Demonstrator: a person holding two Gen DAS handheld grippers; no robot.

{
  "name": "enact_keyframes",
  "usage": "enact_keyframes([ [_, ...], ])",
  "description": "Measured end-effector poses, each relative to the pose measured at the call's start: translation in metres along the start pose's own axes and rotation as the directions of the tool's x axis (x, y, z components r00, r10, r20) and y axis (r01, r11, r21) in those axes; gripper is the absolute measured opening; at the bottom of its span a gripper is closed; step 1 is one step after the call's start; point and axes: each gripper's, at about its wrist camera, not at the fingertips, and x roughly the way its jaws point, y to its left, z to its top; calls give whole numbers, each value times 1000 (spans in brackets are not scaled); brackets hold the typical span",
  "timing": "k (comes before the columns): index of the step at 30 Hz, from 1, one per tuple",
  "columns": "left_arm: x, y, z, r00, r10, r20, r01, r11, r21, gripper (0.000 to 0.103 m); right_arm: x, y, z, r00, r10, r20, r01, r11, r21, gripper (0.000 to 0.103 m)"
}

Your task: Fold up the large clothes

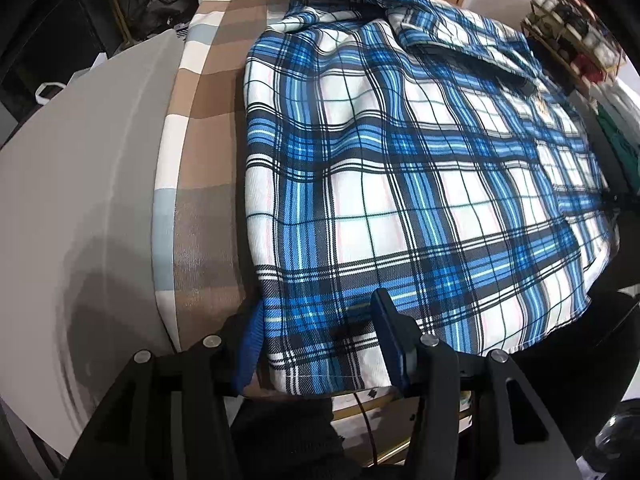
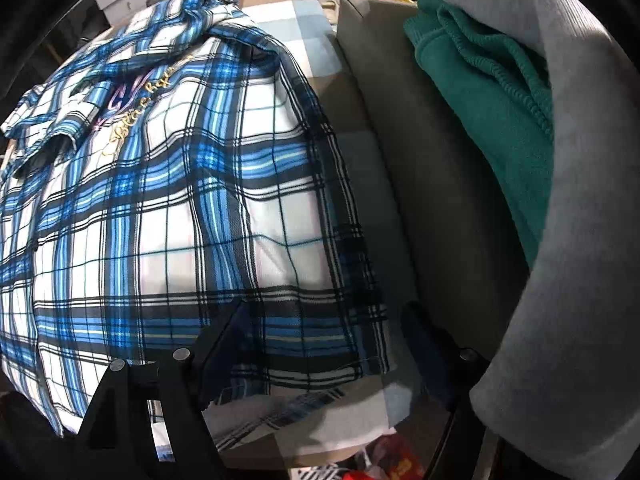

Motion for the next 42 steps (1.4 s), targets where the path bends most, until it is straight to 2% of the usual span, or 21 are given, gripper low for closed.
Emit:
enact_keyframes([
  [3,0,1,-2,1000,-12,9,12,1000,4,46,-3,-2,-6,991,132,-19,-132,991,-7,79],
  [5,-1,3,-2,1000,-24,8,24,1000,-3,46,-12,-3,-11,974,226,-14,-226,974,-19,79],
  [7,-1,6,-1,999,-37,2,37,999,-20,46,-22,-8,-13,939,345,-1,-345,939,-4,79],
  [9,-1,8,0,999,-47,-3,47,998,-33,46,-30,-15,-15,877,480,22,-480,877,32,79],
  [10,-2,9,0,999,-52,-5,52,998,-37,46,-32,-17,-16,859,511,38,-512,858,43,79],
  [11,-2,10,0,998,-55,-6,55,998,-39,46,-33,-18,-16,851,523,46,-525,850,46,79],
  [12,-2,8,0,999,-53,-6,53,998,-36,46,-32,-16,-17,862,505,42,-506,861,39,78],
  [13,-3,8,-1,999,-49,-5,48,998,-29,46,-31,-15,-18,892,451,38,-452,891,28,77],
  [15,-3,6,-2,999,-32,-4,31,999,-13,46,-27,-10,-28,960,279,33,-279,960,-15,77],
  [16,-3,4,-2,1000,-18,-3,18,1000,-2,46,-23,-5,-30,977,210,25,-209,977,-47,74],
  [18,-1,1,-1,1000,-6,1,6,1000,17,46,-20,4,-35,990,132,49,-126,987,-95,64],
  [20,-1,2,0,1000,-24,6,24,1000,17,46,-24,10,-38,988,135,80,-124,985,-120,35],
  [21,-1,4,2,999,-38,5,38,999,4,44,-25,10,-39,986,144,87,-132,983,-128,5],
  [24,-3,11,5,997,-76,3,76,997,-30,2,-48,19,-47,968,172,185,-139,974,-180,4],
  [28,-14,17,5,982,-183,36,185,981,-56,2,-81,22,-61,931,218,291,-162,965,-205,4],
  [29,-17,16,5,981,-188,43,191,980,-59,1,-86,24,-62,926,218,307,-158,965,-210,4],
  [34,-22,15,-2,985,-171,36,173,983,-59,1,-76,37,-72,951,142,276,-68,963,-262,3],
  [39,-35,13,-12,970,-238,44,240,969,-52,1,-79,19,-87,941,201,271,-145,966,-214,3],
  [42,-34,15,-5,978,-199,66,203,978,-50,1,-87,14,-95,934,224,279,-169,964,-205,3],
])
